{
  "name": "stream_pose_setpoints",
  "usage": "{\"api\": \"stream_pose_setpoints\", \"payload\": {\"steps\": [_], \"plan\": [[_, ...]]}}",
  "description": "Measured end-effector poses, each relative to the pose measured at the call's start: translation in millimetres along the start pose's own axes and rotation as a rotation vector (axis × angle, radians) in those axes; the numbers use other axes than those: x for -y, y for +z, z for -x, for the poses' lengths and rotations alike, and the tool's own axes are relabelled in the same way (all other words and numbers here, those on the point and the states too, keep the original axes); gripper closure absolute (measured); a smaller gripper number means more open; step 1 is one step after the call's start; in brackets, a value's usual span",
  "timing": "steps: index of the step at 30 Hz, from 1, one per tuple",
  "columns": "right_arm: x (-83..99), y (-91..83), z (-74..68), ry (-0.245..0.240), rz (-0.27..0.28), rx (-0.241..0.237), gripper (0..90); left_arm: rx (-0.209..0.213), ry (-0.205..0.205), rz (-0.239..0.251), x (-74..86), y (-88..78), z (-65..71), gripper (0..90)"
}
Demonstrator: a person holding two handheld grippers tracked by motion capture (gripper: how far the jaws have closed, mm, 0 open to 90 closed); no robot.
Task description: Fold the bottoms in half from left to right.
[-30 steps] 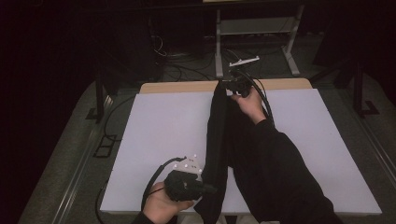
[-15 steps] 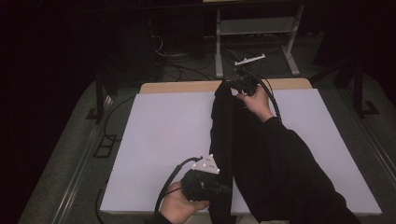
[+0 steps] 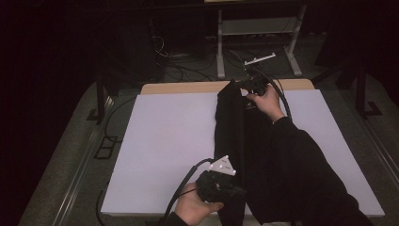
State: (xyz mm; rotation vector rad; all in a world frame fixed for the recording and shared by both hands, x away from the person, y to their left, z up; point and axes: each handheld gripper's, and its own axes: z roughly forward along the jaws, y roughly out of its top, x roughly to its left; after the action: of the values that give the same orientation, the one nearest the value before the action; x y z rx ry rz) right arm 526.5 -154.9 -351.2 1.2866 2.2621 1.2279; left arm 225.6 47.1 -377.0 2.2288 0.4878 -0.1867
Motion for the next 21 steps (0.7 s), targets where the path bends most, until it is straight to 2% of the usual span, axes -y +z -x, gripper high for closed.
{"api": "stream_pose_setpoints", "payload": {"steps": [5, 15, 21], "plan": [[5.0, -2.7, 12.1, 0.005, -0.023, -0.008, 86.3, -0.001, 0.024, 0.003, -11.6, 18.4, 5.2, 88.8], [9.6, -6.7, 27.5, -0.034, -0.049, -0.004, 86.3, 0.031, 0.0, 0.027, -24.4, 44.1, 4.0, 88.8], [11.9, -9.2, 33.6, -0.054, -0.066, 0.016, 86.2, 0.043, -0.018, 0.027, -30.0, 54.4, 2.8, 88.8]]}}
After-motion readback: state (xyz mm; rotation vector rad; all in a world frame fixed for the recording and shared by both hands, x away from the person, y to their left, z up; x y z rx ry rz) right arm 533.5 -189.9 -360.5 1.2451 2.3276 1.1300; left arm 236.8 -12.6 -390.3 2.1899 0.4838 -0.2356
